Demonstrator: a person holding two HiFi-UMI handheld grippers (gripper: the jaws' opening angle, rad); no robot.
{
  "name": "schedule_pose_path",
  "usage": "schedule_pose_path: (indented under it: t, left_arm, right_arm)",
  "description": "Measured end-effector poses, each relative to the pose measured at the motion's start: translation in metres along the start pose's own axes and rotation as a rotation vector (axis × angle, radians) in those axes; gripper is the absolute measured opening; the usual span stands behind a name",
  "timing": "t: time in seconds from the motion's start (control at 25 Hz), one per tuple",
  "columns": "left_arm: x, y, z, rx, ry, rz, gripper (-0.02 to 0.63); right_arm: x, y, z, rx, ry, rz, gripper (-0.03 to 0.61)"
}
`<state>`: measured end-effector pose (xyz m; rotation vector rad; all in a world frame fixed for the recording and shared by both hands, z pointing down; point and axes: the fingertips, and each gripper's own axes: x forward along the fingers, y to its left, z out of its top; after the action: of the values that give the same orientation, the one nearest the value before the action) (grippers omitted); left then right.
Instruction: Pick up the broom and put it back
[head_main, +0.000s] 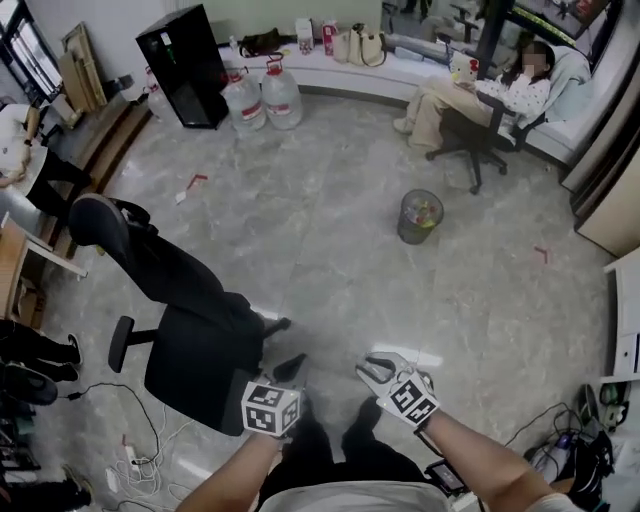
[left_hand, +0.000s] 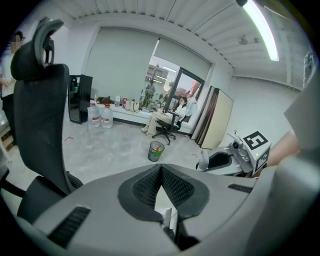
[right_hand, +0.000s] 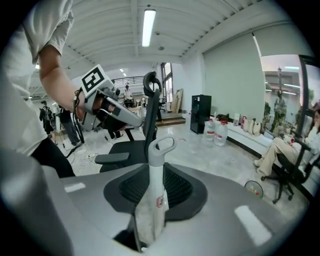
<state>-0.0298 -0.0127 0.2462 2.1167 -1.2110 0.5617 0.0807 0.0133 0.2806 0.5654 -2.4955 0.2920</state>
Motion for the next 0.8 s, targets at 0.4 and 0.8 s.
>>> schedule_pose_path:
  t: [0.4,0.8]
  left_arm:
    - [-0.157,-0.019,-0.014,-0.111,-0.124,0.197,0.007]
    - [-0.328,0.028,-0.104,-0.279,-0.258,0.4,0.006]
  right_arm:
    - [-0.027,0.112,0.055,-0.189,-0.007,0.208,0.084]
    - [0.025,0.235,0.06,-0.269,0.1,0.348,0.086]
